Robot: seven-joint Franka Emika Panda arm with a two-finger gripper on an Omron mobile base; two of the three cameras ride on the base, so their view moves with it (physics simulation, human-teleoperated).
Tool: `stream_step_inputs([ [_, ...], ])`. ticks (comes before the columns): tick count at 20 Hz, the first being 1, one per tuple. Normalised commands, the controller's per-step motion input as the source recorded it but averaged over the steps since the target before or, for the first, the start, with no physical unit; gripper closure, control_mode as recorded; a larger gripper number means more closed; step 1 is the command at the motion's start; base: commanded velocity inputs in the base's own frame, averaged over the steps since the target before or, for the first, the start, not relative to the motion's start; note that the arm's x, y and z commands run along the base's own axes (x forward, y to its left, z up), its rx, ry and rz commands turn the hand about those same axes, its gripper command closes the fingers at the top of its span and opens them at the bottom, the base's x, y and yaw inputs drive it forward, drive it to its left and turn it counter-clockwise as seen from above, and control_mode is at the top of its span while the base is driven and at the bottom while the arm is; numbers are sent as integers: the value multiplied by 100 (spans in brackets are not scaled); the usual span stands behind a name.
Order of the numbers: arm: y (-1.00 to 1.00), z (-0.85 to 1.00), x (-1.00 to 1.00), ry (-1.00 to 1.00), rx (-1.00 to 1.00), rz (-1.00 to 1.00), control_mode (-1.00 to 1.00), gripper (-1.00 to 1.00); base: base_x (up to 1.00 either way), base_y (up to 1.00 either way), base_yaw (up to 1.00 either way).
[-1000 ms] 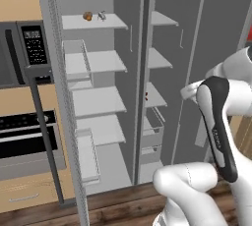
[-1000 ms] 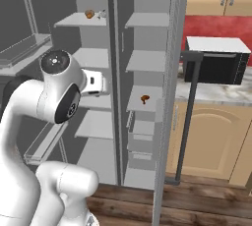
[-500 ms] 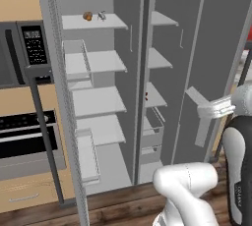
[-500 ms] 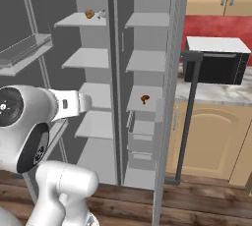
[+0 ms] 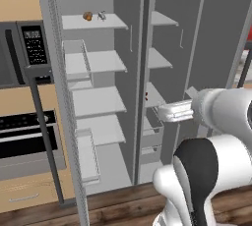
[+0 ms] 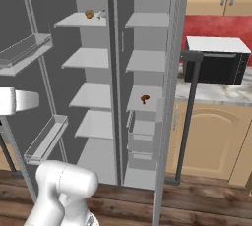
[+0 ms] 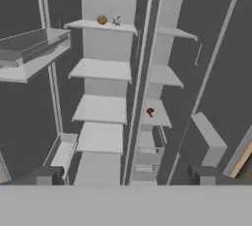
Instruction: Pick up the frozen fish from the freezer, place it on any shelf in the fridge, and close the fridge and freezer doors when done.
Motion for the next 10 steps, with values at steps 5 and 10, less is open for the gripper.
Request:
stream_step_inputs([
  [5, 100, -49, 0, -15, 13, -31, -100, -100, 0, 0, 0],
  [10, 100, -50, 0, -16, 12, -31, -100, -100, 0, 0, 0],
])
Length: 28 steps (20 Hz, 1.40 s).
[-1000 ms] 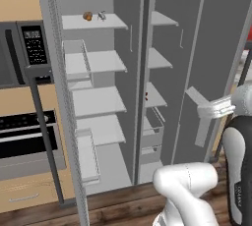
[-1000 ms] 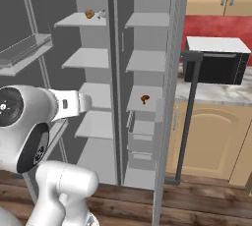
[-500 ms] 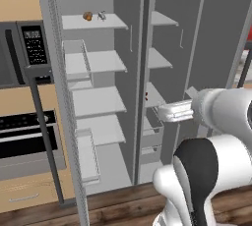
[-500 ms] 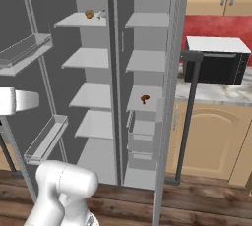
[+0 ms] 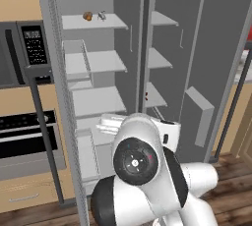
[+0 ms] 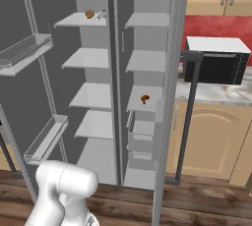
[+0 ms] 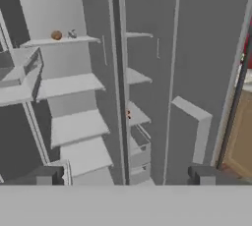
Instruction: Pick up the frozen fish from the freezer, place it on any shelf in the fridge, and close the fridge and freezer doors when done.
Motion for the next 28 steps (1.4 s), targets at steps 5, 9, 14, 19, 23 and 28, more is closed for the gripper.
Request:
stream_step_inputs([
  [5, 100, -42, 8, -22, 8, -31, -100, -100, 0, 0, 0],
  [9, 100, -13, 42, -26, 1, -33, -100, -100, 0, 0, 0],
  [14, 100, -18, 66, -3, -3, -39, -100, -100, 0, 0, 0],
  [19, 100, -9, 32, 3, -11, -24, -100, -100, 0, 0, 0],
  [23, 87, -8, -6, 2, -20, 8, -100, -100, 0, 0, 0],
  [28, 56, -9, 34, 11, -13, 7, -100, -100, 0, 0, 0],
])
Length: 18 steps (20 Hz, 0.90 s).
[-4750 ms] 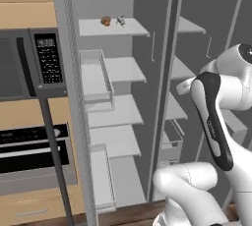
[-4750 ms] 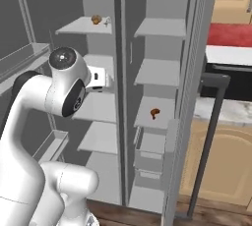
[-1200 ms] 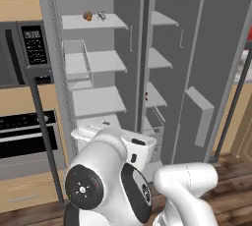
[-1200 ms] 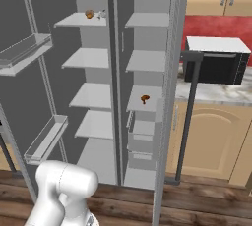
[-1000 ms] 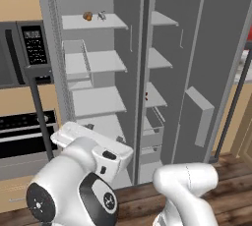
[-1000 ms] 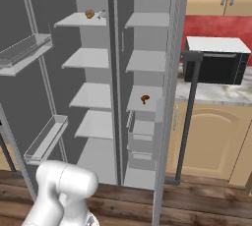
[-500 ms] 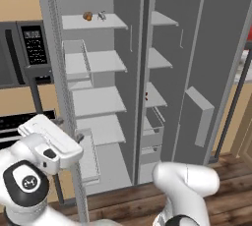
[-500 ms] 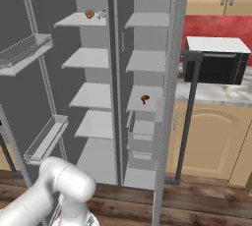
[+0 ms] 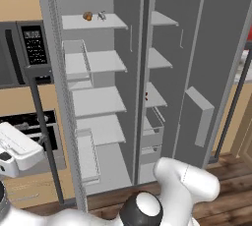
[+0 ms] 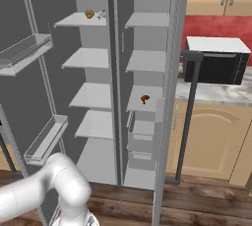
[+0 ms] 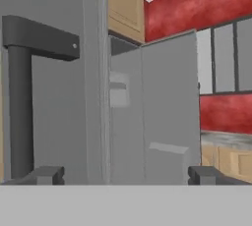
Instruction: Pick up the frozen fish from the freezer, place it on any shelf in the fridge, and close the fridge and freezer doors when done.
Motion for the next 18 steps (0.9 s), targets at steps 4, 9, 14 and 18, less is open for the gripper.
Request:
stream_step_inputs([
  [4, -14, -76, 35, 8, -4, 0, -100, -100, 0, 0, 0],
  [9, -18, -26, 18, 1, 0, 0, -100, -100, 0, 0, 0],
  [14, 0, -5, 38, 0, 0, 0, -100, -100, 0, 0, 0],
  [18, -3, -7, 58, 0, 0, 0, -100, -100, 0, 0, 0],
])
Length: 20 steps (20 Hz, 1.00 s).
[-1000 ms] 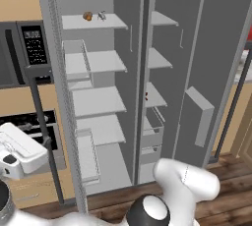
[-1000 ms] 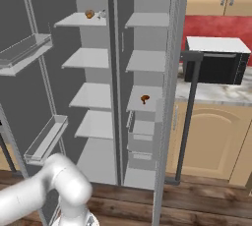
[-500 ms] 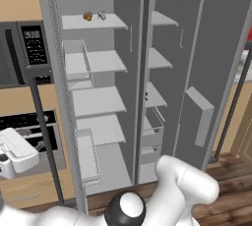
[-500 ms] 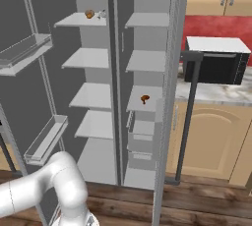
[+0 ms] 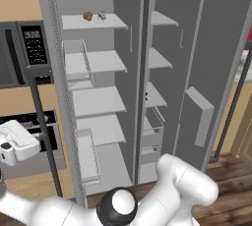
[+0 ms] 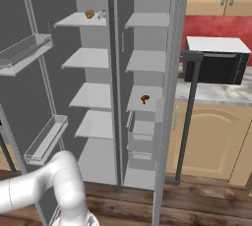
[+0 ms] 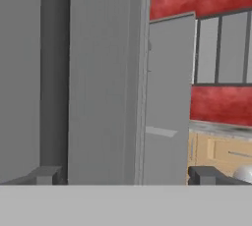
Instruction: Pick up the frozen fish from the freezer, place it on any shelf in the fridge, and close the fridge and freezer doors when done.
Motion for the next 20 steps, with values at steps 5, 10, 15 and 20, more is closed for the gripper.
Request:
stream_step_inputs([
  [5, 0, -5, 52, 0, 0, 6, -100, -100, 0, 0, 0],
  [10, 4, -6, 48, 1, 0, 7, -100, -100, 0, 0, 0],
  [15, -3, -1, 42, 4, 0, 13, -100, -100, 0, 0, 0],
  [20, -4, 0, 36, 3, 0, 10, -100, -100, 0, 0, 0],
])
